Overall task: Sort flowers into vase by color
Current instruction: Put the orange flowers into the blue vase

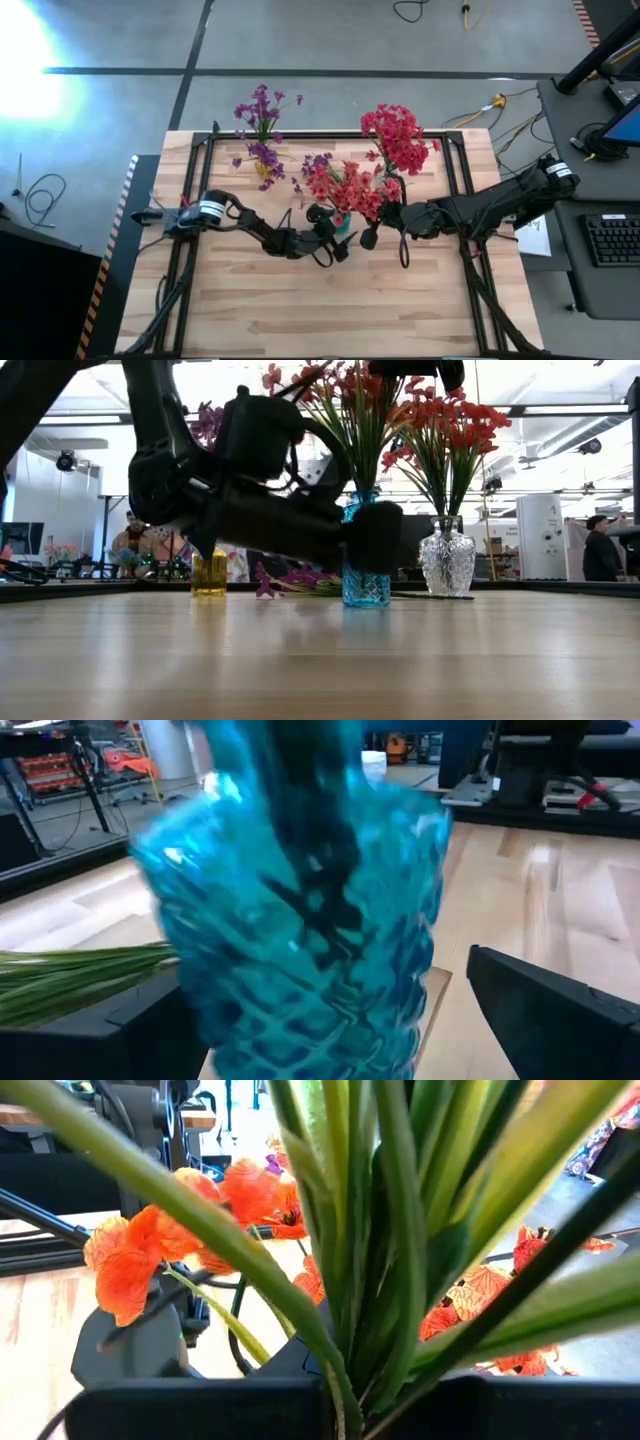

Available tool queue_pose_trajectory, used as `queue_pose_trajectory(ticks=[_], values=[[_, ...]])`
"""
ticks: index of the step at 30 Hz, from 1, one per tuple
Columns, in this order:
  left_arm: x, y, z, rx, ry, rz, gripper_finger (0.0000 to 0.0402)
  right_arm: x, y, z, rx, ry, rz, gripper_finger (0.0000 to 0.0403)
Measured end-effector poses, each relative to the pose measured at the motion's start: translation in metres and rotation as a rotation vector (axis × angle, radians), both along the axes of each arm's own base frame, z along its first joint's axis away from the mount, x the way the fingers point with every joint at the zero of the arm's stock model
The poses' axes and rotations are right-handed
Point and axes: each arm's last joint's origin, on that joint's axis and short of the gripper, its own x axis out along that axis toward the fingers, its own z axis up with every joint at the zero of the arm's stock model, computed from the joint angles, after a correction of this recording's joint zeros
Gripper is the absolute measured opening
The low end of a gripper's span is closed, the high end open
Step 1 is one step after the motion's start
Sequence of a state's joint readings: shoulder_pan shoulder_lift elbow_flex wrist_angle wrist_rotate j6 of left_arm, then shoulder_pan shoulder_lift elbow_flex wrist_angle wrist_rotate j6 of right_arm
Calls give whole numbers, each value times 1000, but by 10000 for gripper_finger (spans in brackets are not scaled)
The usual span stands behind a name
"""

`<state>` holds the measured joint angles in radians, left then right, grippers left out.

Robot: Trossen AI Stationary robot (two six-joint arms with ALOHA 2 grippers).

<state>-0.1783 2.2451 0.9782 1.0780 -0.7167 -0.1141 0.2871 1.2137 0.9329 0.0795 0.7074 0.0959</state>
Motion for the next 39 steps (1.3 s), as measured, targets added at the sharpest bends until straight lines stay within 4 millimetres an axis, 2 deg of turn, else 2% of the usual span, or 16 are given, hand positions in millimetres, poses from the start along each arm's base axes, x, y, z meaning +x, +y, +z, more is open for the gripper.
queue_pose_trajectory(ticks=[6,25,39], values=[[0,0,-6,-18,-5,29,374,0,0,0,-1,1,0,13],[0,0,-4,-24,-29,35,267,-1,-1,-4,-15,30,0,13],[-1,-2,-5,-39,-32,34,250,1,-5,-8,0,48,-22,13]])
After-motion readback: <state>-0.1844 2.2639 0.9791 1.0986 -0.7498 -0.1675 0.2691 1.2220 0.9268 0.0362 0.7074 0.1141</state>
